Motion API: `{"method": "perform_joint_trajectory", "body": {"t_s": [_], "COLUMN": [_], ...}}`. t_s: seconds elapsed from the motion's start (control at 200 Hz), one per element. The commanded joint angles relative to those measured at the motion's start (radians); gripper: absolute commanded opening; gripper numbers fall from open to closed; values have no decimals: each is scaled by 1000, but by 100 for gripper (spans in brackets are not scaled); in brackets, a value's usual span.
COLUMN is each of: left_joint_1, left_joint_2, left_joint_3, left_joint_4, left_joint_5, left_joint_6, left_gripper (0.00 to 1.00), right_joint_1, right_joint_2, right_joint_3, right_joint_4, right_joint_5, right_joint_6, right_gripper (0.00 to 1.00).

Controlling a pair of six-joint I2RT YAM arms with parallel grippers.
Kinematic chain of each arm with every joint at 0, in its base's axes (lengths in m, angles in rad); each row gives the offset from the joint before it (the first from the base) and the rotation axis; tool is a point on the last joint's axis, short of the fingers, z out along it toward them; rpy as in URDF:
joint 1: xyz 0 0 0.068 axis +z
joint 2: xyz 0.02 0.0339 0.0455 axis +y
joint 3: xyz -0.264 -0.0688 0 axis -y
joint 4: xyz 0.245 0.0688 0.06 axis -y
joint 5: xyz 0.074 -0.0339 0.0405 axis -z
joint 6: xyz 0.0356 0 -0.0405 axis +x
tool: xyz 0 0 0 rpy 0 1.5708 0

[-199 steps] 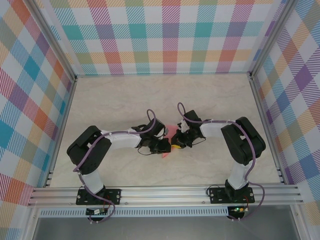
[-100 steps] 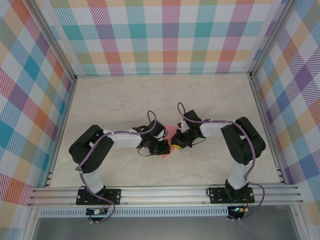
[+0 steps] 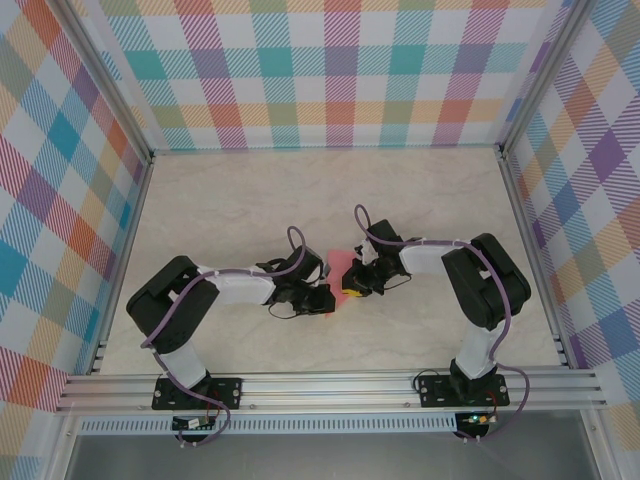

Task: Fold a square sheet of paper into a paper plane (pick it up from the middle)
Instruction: Third fold the triangle at the center of the table.

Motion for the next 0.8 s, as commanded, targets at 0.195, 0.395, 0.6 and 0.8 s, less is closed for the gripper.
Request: {"method": "perform_joint_trajectory", "body": {"t_s": [0.195,0.395,0.6,0.8], "left_joint_1": [-2,-3,-2,2], "left_joint_2": [-40,-65,-164,-255], "left_joint_3": [-78,-75,-50,25], "left_joint_4": [-197,-206,-283,-271], "left_joint_5": [-21,17,-24,-60], "left_joint_6": [19,33,34,2], "left_gripper": [12,12,12,15], "right_joint_1": [3,3,3,3], "right_joint_2": [80,84,85,83], "right_joint_3": [-37,-46,-42,-40], "right_joint_4": [-100,-88,-86,-82], "right_joint_5": [167,173,169,165], "right_joint_6": [-12,-4,-7,-13], "right_gripper": [13,14,14,14]}}
